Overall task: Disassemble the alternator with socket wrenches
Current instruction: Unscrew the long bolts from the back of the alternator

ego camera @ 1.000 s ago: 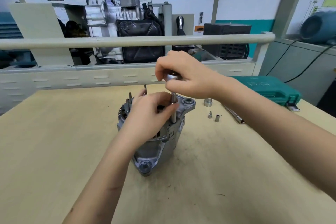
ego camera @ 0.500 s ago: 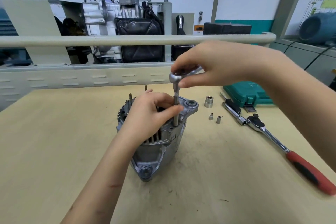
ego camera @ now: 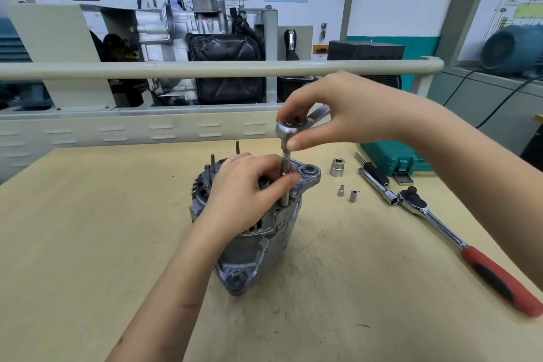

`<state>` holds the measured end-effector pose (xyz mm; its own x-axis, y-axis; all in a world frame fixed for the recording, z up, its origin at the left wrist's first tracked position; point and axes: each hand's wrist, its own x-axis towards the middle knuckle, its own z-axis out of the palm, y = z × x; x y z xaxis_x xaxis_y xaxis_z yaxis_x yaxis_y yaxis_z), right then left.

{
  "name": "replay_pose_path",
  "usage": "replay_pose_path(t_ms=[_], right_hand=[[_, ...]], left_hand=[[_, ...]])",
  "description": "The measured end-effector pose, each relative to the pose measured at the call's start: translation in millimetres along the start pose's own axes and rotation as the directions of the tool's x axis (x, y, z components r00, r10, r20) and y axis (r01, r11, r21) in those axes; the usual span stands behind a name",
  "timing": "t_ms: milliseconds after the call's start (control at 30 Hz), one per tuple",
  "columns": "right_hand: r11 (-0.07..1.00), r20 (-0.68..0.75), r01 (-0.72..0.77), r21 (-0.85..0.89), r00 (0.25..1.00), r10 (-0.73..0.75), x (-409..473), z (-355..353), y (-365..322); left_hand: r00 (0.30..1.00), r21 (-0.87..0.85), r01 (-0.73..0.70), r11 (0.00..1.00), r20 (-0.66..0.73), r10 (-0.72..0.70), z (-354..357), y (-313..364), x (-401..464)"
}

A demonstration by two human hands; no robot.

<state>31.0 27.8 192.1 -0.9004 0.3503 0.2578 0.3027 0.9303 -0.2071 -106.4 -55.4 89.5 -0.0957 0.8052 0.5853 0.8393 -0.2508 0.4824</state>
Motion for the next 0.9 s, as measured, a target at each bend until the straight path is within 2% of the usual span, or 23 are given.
replay_pose_path(t_ms=[100,200,433,633,900], right_hand=[[0.993,0.113,-0.077,0.085,0.991,0.068,0.1,-7.9,11.2],[0.979,0.127,-0.1,0.176,0.989,0.078,3.7,-11.2,20.2],[0.931,0.05,0.036,0.364,0.997,-0.058,3.0,-5.9,18.2],[0.932,0.06,0.061,0.356,0.994,-0.088,4.0,-6.4,18.2],[0.948,0.073,0.07,0.311,0.993,-0.098,5.8,-4.9,15.8]], left_hand=[[1.0,0.012,-0.016,1.0,-0.009,0.016,0.5,-0.9,-0.2],[0.999,0.038,-0.033,0.999,0.007,0.032,0.8,-2.2,-0.1],[1.0,-0.043,-0.008,0.999,0.006,0.008,-1.2,-3.1,-1.3],[0.999,-0.102,0.019,0.995,0.039,-0.015,-1.4,-4.1,-1.1],[0.999,-0.085,0.022,0.996,0.048,-0.018,0.8,-5.6,-0.5]])
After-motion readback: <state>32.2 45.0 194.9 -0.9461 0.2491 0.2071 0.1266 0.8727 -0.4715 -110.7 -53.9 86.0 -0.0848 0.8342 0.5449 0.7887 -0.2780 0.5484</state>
